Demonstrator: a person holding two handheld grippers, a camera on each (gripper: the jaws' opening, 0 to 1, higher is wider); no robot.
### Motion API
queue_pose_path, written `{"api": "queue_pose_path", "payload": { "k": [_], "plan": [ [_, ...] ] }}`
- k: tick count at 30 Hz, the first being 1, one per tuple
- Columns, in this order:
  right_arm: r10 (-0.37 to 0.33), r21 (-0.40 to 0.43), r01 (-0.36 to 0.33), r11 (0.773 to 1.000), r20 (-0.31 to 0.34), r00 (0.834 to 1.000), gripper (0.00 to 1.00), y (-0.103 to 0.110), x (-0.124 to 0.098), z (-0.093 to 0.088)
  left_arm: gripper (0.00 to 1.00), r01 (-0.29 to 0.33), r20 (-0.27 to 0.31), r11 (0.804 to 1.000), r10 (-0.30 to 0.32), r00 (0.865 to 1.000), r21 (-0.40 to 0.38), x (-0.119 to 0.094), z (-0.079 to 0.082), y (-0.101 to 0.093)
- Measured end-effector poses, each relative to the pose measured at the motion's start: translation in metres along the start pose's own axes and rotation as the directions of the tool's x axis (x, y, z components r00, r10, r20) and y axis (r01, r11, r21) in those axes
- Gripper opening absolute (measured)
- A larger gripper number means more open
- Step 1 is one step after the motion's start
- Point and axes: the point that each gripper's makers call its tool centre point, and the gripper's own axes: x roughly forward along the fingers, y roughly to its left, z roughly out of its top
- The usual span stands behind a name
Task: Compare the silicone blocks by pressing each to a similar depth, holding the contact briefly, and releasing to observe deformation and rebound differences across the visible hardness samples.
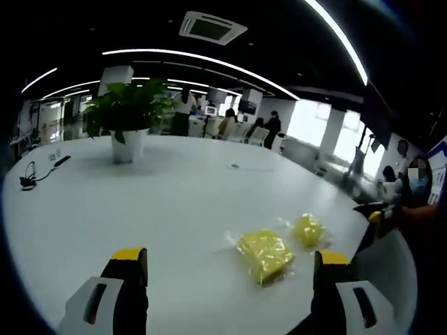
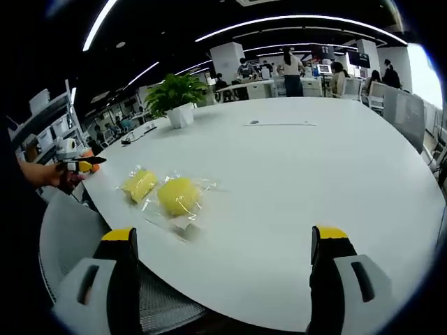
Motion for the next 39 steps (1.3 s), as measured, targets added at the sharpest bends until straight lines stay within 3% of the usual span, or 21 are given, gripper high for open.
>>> {"api": "queue_pose_path", "payload": {
  "k": [6, 18, 22, 29, 39],
  "plan": [
    [-0.013, -0.033, 0.012, 0.999, -0.036, 0.999, 0.96, -0.003, -0.001, -0.01, 1.0, 0.004, 0.037, 1.0, -0.004, 0.999, -0.007, 0.001, 0.012, 0.006],
    [-0.01, -0.013, 0.01, 1.0, -0.018, 1.0, 0.96, 0.005, 0.001, -0.002, 1.0, -0.015, 0.072, 1.0, 0.016, 0.997, -0.008, -0.014, 0.024, 0.02],
    [0.011, -0.121, -0.017, 0.993, -0.052, 0.999, 0.96, 0.01, 0.004, -0.005, 1.0, -0.026, 0.071, 1.0, 0.027, 0.997, -0.009, -0.017, 0.024, 0.016],
    [0.01, -0.074, -0.011, 0.997, -0.015, 1.0, 0.96, 0.007, 0.0, -0.002, 1.0, -0.032, 0.053, 0.999, 0.032, 0.998, 0.001, -0.024, 0.023, 0.013],
    [-0.012, -0.044, 0.012, 0.999, -0.016, 1.0, 0.96, 0.009, -0.006, -0.005, 1.0, 0.001, 0.099, 1.0, 0.0, 0.995, -0.009, -0.016, 0.036, 0.007]
  ]
}}
